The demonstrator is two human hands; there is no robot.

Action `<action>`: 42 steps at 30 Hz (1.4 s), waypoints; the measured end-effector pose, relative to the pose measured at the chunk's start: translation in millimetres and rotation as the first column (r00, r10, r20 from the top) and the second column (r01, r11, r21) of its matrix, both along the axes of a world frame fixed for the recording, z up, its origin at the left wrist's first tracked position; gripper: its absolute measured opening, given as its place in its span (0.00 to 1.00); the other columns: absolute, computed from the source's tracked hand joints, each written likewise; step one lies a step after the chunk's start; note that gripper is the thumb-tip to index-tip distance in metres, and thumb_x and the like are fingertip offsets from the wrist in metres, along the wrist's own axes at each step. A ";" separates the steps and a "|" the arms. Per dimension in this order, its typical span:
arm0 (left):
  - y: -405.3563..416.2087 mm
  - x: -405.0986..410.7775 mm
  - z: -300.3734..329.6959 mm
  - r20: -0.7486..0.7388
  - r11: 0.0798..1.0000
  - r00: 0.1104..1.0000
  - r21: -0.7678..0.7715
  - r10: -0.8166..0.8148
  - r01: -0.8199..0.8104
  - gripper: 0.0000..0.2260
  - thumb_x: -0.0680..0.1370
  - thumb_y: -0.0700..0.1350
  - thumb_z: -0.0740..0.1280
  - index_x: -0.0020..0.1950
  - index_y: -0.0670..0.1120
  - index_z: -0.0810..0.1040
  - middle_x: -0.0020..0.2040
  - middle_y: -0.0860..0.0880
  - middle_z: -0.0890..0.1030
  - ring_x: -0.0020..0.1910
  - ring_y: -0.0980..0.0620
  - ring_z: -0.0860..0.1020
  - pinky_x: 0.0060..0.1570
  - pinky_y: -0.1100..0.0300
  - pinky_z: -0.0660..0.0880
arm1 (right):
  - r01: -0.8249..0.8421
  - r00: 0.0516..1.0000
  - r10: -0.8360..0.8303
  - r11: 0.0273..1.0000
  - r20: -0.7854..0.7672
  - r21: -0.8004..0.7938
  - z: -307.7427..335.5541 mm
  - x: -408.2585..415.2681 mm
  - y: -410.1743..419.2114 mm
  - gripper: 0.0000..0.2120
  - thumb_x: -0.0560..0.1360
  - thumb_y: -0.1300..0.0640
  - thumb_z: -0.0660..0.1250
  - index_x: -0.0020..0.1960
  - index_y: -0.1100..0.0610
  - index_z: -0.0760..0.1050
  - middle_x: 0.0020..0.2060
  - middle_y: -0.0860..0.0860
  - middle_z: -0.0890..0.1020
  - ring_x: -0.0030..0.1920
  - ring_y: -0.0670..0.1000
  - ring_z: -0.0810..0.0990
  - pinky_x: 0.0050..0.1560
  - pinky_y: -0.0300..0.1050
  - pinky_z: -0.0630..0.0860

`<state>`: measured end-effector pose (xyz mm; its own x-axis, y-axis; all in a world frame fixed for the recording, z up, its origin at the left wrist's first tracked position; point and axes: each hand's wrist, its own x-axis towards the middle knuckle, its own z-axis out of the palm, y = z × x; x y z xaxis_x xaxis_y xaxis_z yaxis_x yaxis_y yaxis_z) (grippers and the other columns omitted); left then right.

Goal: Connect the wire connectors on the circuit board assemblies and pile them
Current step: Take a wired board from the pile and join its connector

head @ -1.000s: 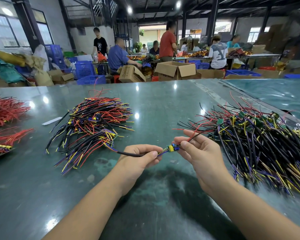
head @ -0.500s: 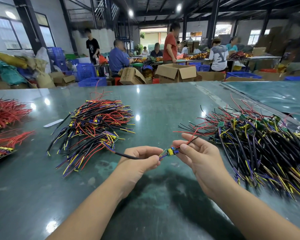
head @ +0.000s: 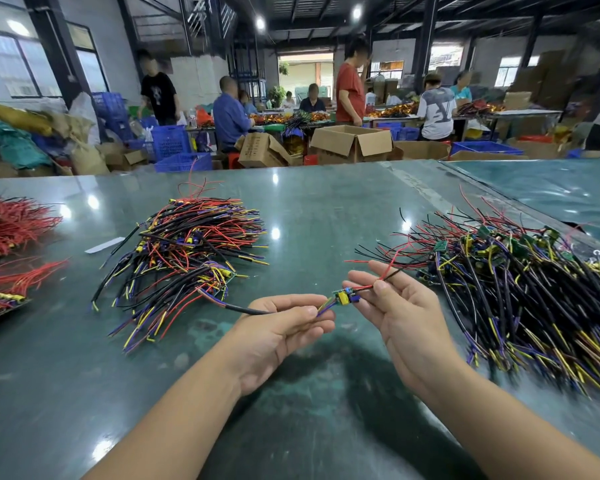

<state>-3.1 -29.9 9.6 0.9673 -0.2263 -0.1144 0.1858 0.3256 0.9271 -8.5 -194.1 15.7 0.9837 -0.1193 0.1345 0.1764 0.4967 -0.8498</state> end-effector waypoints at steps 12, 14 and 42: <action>-3.5 -0.8 2.2 0.057 0.990 0.992 -0.093 0.110 -0.105 0.10 0.75 0.30 0.63 0.43 0.39 0.83 0.41 0.38 0.84 0.37 0.48 0.84 0.33 0.66 0.79 | -0.157 0.985 0.167 0.975 -0.052 0.159 3.7 1.3 -8.0 0.11 0.77 0.65 0.57 0.54 0.63 0.76 0.47 0.59 0.84 0.45 0.52 0.85 0.44 0.40 0.81; -3.0 -0.2 0.9 0.061 0.990 0.992 -0.091 0.112 -0.106 0.08 0.76 0.30 0.63 0.46 0.37 0.82 0.41 0.38 0.84 0.37 0.48 0.84 0.34 0.66 0.79 | -0.156 0.986 0.161 0.984 -0.043 0.089 2.5 0.7 -5.6 0.10 0.79 0.62 0.58 0.51 0.62 0.77 0.47 0.58 0.84 0.46 0.52 0.84 0.47 0.41 0.81; -2.3 -3.5 -5.1 0.039 0.988 0.989 0.055 -0.143 0.141 0.08 0.69 0.39 0.69 0.45 0.41 0.85 0.49 0.36 0.83 0.41 0.48 0.84 0.38 0.64 0.79 | 0.403 0.909 -0.385 0.910 -0.158 0.102 4.5 25.2 -38.4 0.16 0.83 0.58 0.52 0.36 0.55 0.66 0.27 0.50 0.70 0.18 0.43 0.61 0.20 0.33 0.60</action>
